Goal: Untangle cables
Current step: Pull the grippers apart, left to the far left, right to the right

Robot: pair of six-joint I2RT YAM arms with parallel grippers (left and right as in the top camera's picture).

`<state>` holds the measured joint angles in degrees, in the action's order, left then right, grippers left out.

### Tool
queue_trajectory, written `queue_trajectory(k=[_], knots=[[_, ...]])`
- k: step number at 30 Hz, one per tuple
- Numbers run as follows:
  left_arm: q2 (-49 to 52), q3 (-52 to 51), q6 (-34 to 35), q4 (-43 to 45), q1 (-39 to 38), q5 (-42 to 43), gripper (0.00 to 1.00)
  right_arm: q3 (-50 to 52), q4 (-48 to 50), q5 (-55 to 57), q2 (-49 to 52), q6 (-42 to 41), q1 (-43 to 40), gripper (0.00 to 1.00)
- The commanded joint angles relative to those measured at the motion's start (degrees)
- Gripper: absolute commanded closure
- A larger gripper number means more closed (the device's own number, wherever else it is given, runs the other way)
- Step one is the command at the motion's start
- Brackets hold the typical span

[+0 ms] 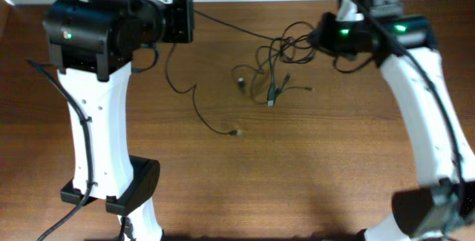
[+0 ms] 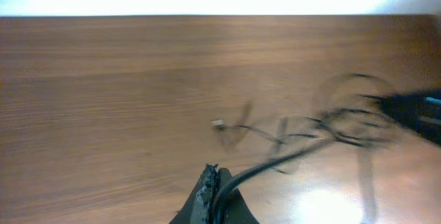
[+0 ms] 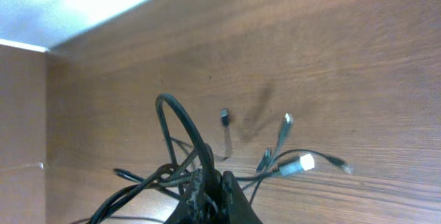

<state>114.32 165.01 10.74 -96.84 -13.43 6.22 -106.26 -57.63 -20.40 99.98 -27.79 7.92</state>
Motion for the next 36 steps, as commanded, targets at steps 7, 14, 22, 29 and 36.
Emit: queue_trajectory(k=[7, 14, 22, 29, 36], knots=[[-1.51, -3.41, 0.02, 0.37, 7.87, -18.23, 1.00, 0.15, -8.68, 2.93, -16.15, 6.64, -17.14, 0.96], [-1.51, -3.41, 0.13, 3.23, 11.54, -19.80, 1.00, 0.17, -12.35, 9.42, -16.04, 9.55, -18.62, 0.96], [-1.51, -3.41, 0.39, 3.72, 20.85, -21.22, 1.00, 0.17, -15.08, 22.40, -16.02, 8.63, -20.11, 0.96], [-1.51, -3.41, 2.54, 2.47, 29.62, -21.03, 1.00, 0.17, -15.93, 18.84, -16.00, 8.57, -24.50, 0.96], [-1.51, -3.41, 2.60, 3.39, 36.02, -21.53, 1.00, 0.17, -15.93, 22.49, -15.98, 10.84, -24.57, 0.96]])
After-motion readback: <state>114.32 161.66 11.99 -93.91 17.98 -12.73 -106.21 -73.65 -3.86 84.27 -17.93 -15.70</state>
